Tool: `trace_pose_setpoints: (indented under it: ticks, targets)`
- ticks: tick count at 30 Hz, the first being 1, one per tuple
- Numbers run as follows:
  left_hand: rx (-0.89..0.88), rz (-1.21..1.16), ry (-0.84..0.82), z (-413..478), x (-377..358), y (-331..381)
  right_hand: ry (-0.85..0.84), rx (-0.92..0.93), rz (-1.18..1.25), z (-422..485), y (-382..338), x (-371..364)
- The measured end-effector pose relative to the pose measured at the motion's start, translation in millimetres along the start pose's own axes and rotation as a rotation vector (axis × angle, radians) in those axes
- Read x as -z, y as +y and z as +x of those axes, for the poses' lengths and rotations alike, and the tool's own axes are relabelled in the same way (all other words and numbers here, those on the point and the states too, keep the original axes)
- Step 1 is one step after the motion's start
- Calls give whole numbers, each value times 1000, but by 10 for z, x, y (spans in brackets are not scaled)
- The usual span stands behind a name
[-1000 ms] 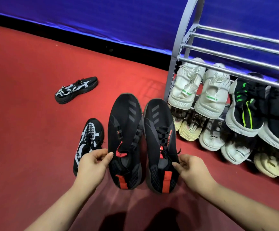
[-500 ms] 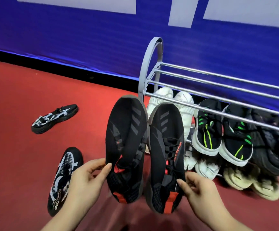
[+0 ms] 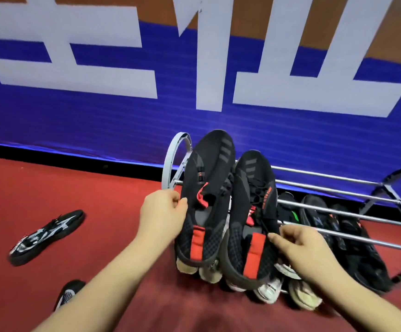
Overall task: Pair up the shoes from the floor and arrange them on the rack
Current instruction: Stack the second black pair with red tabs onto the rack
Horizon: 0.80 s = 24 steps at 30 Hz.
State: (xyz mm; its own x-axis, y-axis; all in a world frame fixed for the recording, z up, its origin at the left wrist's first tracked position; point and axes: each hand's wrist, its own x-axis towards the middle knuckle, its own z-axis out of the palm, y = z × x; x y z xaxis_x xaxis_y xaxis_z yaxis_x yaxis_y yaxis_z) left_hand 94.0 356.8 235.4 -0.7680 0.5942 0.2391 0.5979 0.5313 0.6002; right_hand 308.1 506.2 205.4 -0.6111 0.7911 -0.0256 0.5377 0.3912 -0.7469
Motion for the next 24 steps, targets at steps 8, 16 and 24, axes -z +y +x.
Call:
trace_pose_setpoints:
  ticks: [8,16,24]
  targets:
    - [9,359,-60,988,-237,562,25,-77,13,960,-255,135]
    - [16,269,-70,1027,-355,481,20,-141,-9,1167,-240,42]
    - [-184,76,-268,685,-325,305,109,-110,-87,1167,-280,-9]
